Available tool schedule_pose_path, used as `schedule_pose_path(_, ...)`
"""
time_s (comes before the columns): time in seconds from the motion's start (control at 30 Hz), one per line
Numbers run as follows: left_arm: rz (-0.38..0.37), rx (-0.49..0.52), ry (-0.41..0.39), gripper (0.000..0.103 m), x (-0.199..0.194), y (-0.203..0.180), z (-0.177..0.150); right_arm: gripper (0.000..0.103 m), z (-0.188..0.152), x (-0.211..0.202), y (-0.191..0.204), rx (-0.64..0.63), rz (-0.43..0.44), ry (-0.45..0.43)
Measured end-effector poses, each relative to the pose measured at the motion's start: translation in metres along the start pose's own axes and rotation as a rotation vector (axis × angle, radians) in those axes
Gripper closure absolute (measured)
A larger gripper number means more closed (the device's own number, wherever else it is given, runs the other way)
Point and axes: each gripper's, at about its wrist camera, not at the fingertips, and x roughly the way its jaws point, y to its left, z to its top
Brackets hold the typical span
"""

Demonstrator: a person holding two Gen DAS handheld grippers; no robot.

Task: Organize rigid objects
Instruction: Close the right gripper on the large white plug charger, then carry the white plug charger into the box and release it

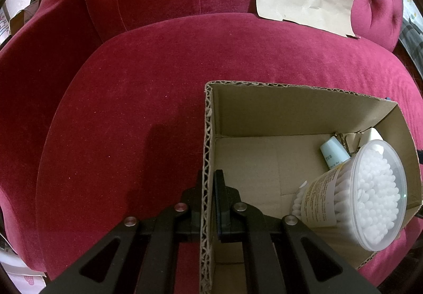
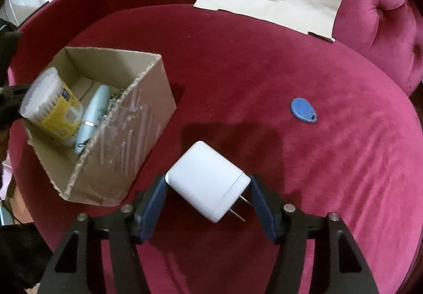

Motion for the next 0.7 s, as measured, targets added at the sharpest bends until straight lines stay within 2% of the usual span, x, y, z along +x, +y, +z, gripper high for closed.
schedule_pose_path(0.4,0.000,0.000,0.000,0.098,0.000,0.000,0.000,0.037,0.006,-0.006,-0.009,0.025,-0.053,0.004)
schedule_pose_path(0.7,0.000,0.001,0.000,0.098,0.000,0.000,0.000,0.037,0.018,-0.033,-0.006,0.056,-0.066,-0.031)
